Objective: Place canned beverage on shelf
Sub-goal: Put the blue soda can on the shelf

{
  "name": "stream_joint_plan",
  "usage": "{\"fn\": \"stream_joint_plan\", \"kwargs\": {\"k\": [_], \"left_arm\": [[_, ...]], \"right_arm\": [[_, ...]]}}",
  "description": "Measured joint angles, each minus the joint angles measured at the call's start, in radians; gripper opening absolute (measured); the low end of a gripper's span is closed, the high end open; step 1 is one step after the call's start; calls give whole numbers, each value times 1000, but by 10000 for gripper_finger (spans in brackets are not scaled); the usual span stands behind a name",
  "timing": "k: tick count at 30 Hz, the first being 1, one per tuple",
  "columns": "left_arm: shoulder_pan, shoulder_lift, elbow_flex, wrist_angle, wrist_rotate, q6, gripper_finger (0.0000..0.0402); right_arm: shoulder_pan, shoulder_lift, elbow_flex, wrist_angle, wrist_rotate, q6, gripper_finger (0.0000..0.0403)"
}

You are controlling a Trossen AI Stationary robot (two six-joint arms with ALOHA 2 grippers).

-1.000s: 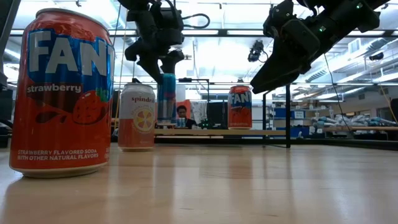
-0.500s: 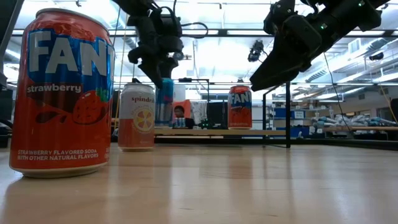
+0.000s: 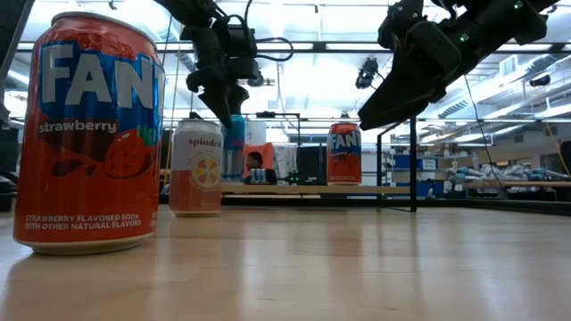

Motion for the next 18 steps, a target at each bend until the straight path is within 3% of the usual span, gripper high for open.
{"fn": "stream_joint_plan", "kwargs": {"k": [12,18], "left_arm": [[-2,-2,0,17,-18,8,308],[-2,-2,0,17,-23,-65,308]], "right_arm": [[0,0,0,1,0,-3,362],[0,0,0,1,0,-3,362]]}}
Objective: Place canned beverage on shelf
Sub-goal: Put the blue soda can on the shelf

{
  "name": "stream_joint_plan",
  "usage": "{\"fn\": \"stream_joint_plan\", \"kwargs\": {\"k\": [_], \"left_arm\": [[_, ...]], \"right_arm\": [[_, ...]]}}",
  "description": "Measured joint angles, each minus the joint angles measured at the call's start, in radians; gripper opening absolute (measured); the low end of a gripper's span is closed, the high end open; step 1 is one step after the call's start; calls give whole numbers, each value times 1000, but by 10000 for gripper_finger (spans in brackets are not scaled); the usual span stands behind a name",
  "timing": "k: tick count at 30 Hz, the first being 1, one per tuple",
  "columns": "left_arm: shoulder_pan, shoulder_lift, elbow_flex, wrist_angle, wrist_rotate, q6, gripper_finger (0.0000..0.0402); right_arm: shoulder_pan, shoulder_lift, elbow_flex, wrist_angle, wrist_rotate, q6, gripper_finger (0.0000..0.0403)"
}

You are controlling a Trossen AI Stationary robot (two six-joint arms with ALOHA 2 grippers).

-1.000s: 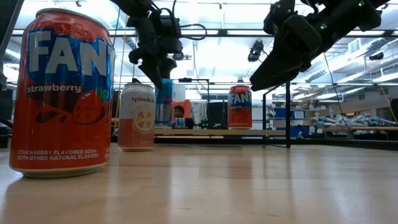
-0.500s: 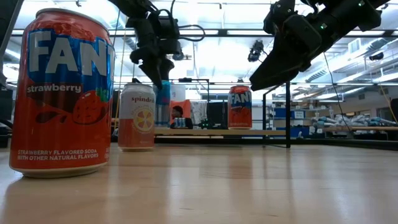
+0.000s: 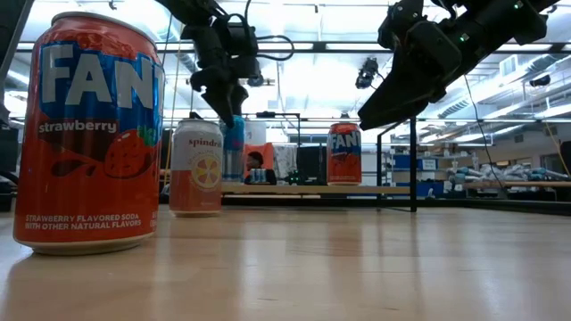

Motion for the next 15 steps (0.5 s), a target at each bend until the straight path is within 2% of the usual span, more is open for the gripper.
{"fn": "stream_joint_plan", "kwargs": {"k": [7,15], "left_arm": [[-8,0,0,2,-16,-38,312],[-74,0,2,30,-172,33,312]], "right_arm": [[0,0,0,4,0,0,362],[0,0,0,4,0,0,362]]}}
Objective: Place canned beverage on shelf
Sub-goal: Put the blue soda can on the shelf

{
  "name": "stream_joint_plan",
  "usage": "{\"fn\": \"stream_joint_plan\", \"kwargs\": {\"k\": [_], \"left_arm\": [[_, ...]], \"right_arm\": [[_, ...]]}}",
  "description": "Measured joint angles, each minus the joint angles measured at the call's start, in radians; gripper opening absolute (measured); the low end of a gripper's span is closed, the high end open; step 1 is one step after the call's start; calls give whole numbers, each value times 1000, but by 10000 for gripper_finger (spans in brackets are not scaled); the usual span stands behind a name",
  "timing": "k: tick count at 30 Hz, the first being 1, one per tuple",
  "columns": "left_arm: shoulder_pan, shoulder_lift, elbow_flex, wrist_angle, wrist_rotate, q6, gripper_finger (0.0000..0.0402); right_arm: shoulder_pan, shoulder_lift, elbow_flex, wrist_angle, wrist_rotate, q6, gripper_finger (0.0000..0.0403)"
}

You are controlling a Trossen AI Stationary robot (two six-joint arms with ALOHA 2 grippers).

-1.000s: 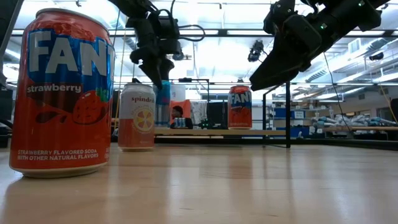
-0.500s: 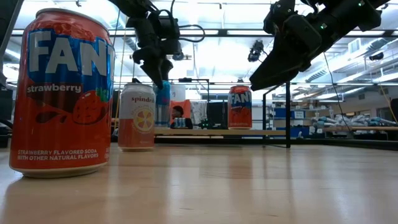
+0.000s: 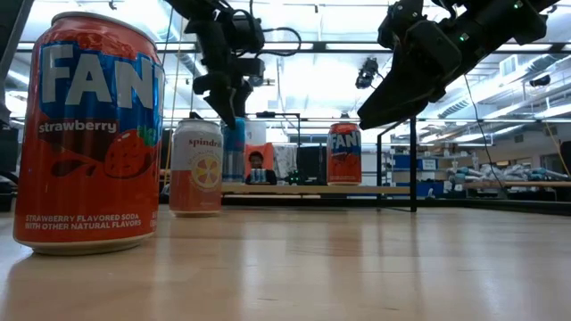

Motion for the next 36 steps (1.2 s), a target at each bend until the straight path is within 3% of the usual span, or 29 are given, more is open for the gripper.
{"fn": "stream_joint_plan", "kwargs": {"k": [13,18,26,31,36], "left_arm": [[-56,0,0,36,-4,44,312],[-78,0,0,100,-4,-6,312],[-99,-1,37,124,-117,-332,311],[-63,-1,142,1,-120,-614,311],[-16,-2,185,-107,-118,-802,312]], "right_arm": [[0,0,0,0,0,-4,362],[0,0,0,0,0,-4,362],[0,0,0,-1,0,-13,362],[0,0,0,-2,-20,-35,362],[2,0,0,-1,-22,-45,362]]}}
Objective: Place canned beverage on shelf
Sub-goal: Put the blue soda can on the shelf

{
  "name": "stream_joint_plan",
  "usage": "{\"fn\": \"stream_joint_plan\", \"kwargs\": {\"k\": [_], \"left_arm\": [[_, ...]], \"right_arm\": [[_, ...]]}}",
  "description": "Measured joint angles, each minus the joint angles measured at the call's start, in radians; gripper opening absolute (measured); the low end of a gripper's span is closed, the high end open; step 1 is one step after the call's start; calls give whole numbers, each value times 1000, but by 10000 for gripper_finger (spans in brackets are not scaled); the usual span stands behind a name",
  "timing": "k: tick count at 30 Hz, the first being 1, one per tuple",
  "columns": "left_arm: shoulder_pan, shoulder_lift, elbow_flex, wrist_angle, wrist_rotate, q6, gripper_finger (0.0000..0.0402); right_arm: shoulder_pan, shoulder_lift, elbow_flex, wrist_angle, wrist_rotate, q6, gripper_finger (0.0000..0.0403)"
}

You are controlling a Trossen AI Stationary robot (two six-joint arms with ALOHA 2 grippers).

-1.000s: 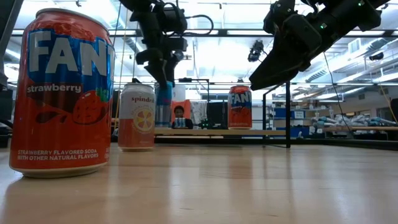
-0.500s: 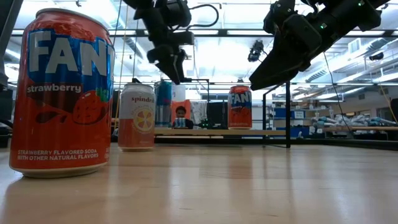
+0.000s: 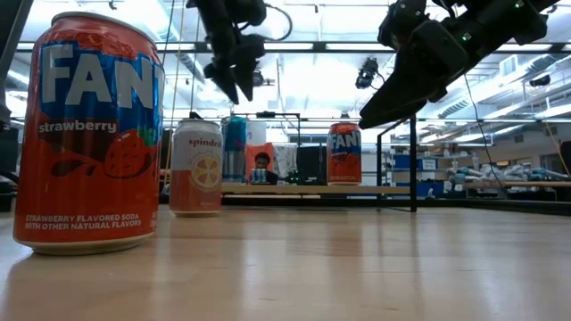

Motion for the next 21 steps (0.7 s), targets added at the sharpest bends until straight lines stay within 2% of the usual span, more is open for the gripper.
{"fn": "stream_joint_plan", "kwargs": {"k": [6,14,21], "left_arm": [[24,2,-14,-37,2,-141,312],[-7,7,-14,-34,27,-125,312],[-5,34,-15,-45,88,-94,312]], "right_arm": [[0,0,0,26,-4,-35,362],[0,0,0,46,-4,-65,362],[0,0,0,57,-10,-69,362]]}}
